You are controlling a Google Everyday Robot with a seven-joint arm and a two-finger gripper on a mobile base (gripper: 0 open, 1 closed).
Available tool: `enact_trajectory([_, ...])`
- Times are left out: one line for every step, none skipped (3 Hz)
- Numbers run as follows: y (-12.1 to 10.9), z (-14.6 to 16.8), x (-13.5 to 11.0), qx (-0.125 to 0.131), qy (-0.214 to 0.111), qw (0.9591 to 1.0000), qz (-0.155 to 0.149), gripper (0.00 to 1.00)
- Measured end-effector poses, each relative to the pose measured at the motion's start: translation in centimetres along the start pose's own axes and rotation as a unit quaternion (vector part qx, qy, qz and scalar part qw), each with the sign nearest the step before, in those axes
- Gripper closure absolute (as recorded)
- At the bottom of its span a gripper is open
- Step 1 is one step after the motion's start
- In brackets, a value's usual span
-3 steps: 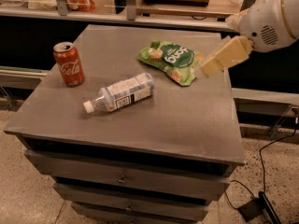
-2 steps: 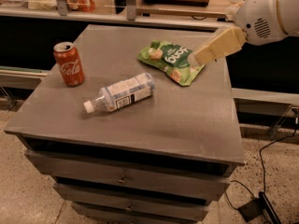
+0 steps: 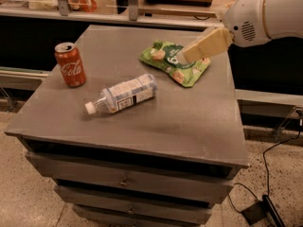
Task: Pick coke can
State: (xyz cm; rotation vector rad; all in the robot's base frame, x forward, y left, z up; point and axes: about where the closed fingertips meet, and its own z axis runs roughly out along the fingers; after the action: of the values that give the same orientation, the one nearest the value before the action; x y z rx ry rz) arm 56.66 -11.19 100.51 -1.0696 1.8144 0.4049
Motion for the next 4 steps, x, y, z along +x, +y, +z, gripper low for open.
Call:
enact_trajectory([2.1,5.7,-3.8,-0.042,-0.092,0.9948,0.007,0.00])
enact_trajectory([4.7,9.7,-5.9,-0.076,-0.139,0.9873,0.013,0.00])
enact_trajectory([7.3,14.2,-7.3,-0.090,-0.169,0.9814,0.013,0.00])
enact_trajectory([8.1,17.8,-7.9,-0.064,-0.181,0.9813,0.015,0.00])
